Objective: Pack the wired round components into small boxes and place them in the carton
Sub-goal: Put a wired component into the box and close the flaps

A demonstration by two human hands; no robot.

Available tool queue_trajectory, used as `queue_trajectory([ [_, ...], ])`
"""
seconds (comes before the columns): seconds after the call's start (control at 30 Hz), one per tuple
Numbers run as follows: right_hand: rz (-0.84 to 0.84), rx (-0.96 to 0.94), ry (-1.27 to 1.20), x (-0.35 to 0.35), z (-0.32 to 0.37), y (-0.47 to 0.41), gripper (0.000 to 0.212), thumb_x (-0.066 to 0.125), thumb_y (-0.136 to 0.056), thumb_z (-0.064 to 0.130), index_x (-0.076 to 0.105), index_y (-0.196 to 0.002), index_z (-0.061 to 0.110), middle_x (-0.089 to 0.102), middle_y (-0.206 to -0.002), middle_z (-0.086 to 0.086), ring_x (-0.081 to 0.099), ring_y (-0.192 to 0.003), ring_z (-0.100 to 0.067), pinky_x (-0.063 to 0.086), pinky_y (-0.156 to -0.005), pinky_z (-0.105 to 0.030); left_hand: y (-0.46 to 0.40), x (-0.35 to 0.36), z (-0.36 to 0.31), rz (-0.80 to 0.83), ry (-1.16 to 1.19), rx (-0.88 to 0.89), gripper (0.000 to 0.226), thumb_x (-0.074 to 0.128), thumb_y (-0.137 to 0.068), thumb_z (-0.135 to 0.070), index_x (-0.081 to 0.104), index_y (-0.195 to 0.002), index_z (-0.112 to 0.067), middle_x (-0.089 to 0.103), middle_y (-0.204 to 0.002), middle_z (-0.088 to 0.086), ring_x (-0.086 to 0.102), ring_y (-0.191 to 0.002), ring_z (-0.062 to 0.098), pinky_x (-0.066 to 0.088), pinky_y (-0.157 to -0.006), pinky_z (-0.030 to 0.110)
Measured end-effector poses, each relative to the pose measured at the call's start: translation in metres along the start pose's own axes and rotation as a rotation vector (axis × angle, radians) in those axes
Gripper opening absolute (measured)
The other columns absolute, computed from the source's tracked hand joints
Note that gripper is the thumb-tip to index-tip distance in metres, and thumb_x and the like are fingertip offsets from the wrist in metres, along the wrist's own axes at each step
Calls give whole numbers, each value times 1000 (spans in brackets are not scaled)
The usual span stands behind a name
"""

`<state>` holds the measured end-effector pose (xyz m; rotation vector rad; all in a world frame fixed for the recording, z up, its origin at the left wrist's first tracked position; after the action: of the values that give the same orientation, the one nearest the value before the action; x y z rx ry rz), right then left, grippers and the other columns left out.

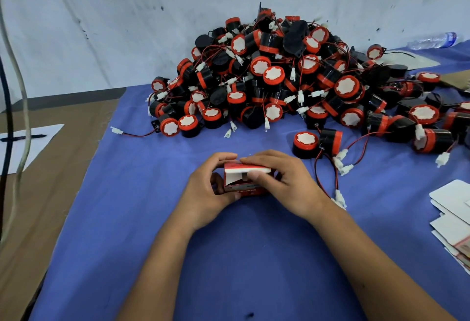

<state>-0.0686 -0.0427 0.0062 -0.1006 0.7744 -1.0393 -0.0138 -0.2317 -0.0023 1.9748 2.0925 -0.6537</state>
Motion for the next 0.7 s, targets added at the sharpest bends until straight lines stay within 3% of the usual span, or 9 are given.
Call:
queue_trajectory([
  [0.07, -22, 31, -6, 1, 1, 0, 32, 60, -100, 45, 71, -128, 33, 67, -115, 15, 58, -111, -11, 46, -95, -25, -1, 1, 0, -1, -12, 2, 74, 88, -75, -1, 59, -129, -41, 65, -125, -19, 67, -115, 13, 62, -92, 39],
  [0.2, 2, 128, -17, 12, -1, 1, 35, 68, -99, 26, 66, -130, 41, 59, -115, 12, 44, -114, -18, 38, -101, -25, -1, 1, -1, -15, -17, 22, 72, 89, -74, -3, 60, -131, -38, 63, -124, -22, 66, -115, 12, 62, -92, 37],
  [0.37, 62, 210, 19, 16, 0, 2, 42, 62, -102, 25, 58, -140, 42, 48, -129, 13, 31, -122, -12, 27, -106, -17, -2, 1, 0, -54, 18, 42, 67, 88, -78, -3, 61, -133, -30, 65, -128, -13, 65, -118, 14, 61, -93, 36],
  [0.43, 131, 221, 88, 18, 1, 3, 45, 53, -107, 25, 49, -146, 45, 38, -144, 12, 22, -132, -10, 23, -116, -26, 0, 1, -1, -88, 75, 50, 58, 85, -83, -5, 62, -132, -29, 68, -127, -10, 69, -105, 15, 61, -84, 34],
  [0.5, 172, 211, 137, 19, 0, 3, 47, 45, -109, 23, 44, -149, 47, 30, -154, 13, 17, -140, -13, 19, -121, -35, 1, 1, -3, -137, 130, 55, 46, 80, -87, -3, 68, -123, -29, 69, -127, -12, 66, -77, 20, 60, -67, 35],
  [0.6, 79, 131, 83, 17, 2, 3, 43, 51, -107, 14, 57, -144, 35, 39, -153, 10, 29, -142, -11, 27, -120, -30, 4, -1, -7, -252, 60, 111, 25, 84, -82, -1, 78, -97, -20, 69, -130, -10, 60, -67, 10, 59, -68, 32],
  [0.7, -141, 90, -55, 9, 1, 4, 28, 69, -96, 5, 79, -116, 21, 63, -134, 10, 57, -125, -2, 48, -103, -22, 5, -1, -14, -313, -118, 250, 14, 88, -80, -8, 82, -90, -16, 74, -114, -9, 70, -93, 7, 55, -75, 27],
])
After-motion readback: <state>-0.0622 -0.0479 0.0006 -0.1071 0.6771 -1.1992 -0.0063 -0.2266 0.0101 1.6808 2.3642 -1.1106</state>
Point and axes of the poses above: each hand's wrist, its own y-axis away from the middle knuckle, its own x-axis out of the palm, z = x × y, the point moved 4 cm from there along -y, towards the middle knuckle
